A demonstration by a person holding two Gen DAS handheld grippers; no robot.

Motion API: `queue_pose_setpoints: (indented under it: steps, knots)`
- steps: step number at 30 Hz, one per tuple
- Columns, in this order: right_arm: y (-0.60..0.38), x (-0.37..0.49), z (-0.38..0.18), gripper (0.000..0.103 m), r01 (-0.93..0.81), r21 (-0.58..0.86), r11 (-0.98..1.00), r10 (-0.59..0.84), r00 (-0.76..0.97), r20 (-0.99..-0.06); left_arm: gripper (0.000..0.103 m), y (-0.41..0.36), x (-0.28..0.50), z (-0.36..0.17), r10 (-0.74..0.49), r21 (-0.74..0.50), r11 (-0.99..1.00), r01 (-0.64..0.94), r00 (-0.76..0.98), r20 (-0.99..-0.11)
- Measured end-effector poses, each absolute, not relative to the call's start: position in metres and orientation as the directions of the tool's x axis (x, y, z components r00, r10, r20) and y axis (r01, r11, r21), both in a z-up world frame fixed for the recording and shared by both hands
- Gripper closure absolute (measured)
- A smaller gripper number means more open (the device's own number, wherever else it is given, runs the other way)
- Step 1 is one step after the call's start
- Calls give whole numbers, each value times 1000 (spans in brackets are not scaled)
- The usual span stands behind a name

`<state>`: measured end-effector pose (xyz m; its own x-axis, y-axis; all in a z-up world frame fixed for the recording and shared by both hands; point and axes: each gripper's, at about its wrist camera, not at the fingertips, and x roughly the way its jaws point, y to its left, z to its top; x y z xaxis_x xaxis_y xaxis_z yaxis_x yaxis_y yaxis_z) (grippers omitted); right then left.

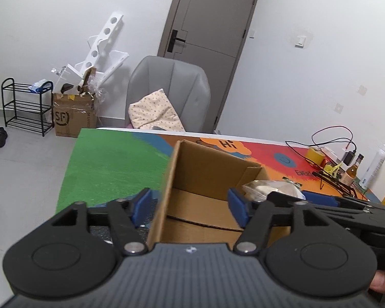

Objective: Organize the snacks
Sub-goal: 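Carry both snacks to the cardboard box and release them inside with both tools, then grasp the red stick snack with the left tool while the right tool grasps the blue bag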

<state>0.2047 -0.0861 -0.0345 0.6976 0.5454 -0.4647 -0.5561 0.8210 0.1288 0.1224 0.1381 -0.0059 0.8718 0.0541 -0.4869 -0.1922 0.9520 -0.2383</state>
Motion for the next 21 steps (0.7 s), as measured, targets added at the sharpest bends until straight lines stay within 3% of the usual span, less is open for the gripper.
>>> queue_pose_setpoints:
  steps: [4, 17, 21]
  knots:
    - [-102, 200, -35, 33, -538, 139, 832, 535, 708, -460, 19, 131, 119, -6, 68, -221, 955, -196, 873, -483]
    - [-155, 191, -35, 33, -469, 177, 866, 496, 752, -434, 15, 100, 118, -9, 58, -200, 964, -177, 871, -488]
    - [-170, 187, -41, 32, -443, 184, 877, 477, 758, -445, 9, 89, 118, -9, 58, -182, 969, -168, 868, -492]
